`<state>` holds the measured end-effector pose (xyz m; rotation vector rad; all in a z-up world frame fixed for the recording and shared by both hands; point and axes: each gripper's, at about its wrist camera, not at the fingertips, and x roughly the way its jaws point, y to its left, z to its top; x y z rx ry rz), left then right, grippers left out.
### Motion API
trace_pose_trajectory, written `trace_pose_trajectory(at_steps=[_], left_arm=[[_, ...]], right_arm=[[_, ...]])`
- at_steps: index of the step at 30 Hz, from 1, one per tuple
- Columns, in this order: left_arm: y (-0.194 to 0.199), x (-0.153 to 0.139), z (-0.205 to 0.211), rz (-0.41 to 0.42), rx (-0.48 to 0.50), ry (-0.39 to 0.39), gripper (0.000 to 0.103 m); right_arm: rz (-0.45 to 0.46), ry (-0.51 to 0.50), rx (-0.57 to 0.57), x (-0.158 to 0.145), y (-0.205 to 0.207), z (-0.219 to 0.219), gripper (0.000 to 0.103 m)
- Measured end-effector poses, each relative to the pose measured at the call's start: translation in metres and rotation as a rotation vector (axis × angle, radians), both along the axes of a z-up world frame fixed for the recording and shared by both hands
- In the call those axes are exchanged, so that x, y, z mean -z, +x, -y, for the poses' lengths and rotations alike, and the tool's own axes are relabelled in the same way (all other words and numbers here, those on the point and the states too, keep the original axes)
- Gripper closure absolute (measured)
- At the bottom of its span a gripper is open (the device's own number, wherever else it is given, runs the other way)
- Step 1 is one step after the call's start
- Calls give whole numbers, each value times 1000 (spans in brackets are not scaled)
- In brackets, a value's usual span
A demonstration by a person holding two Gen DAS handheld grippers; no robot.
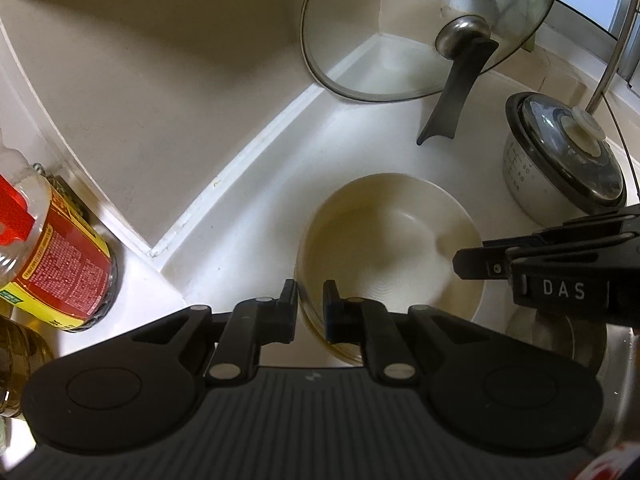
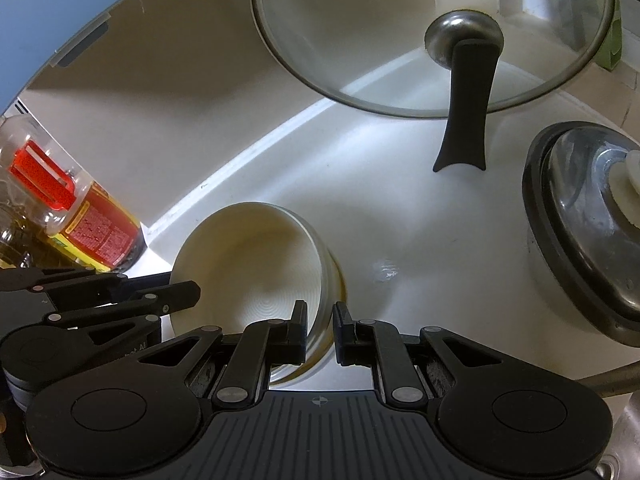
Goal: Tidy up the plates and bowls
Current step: 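Carry the cream bowl over the white floral bowl and lower it in, then open the left gripper to release the cream bowl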
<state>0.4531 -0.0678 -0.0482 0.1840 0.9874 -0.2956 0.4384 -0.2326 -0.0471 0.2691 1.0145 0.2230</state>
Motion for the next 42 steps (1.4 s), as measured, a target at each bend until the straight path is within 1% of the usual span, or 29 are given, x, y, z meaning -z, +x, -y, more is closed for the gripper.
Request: trace_pose_trajectory(at_steps=[2,5,14,16,18,21,26,33,35,38,40,41,42], left_arm=[[0,0,0,-4,4,-7,86],[-3,-3,0,8,14,-18,85],[-5,-7,-2,26,9,-17,84],[-6,-8,-3,31,6,-17,84],[-7,-8,-5,32,6,-21,84],[-7,-9,-5,36,5,-20,84],[-6,-7,-5,33,3,-21,84],[-5,-5,-3,29,12,-25,84],[-6,-6,-4,32,11,-27,84],[-8,-9,-5,43,8,-28,84],[-11,-13,-4,59,11,-28,83],[-13,-15,-4,64,14,-30,82],[-14,-17,-4,68,14,-33,82]], right_arm=[[-7,6,4,0,0,-1,90],[1,19,11,-1,0,-1,89],[7,12,23,1,3,1,89],[24,17,37,2,3,4,89],[29,6,50,4,1,5,94],[6,26,71,9,4,9,96],[-5,28,67,10,6,11,96],[-2,22,65,7,7,9,96],[8,14,48,6,7,9,95],[19,9,46,3,3,8,92],[31,3,48,0,-1,8,82],[40,0,50,-2,-3,9,71],[50,-1,50,-4,-5,9,63]])
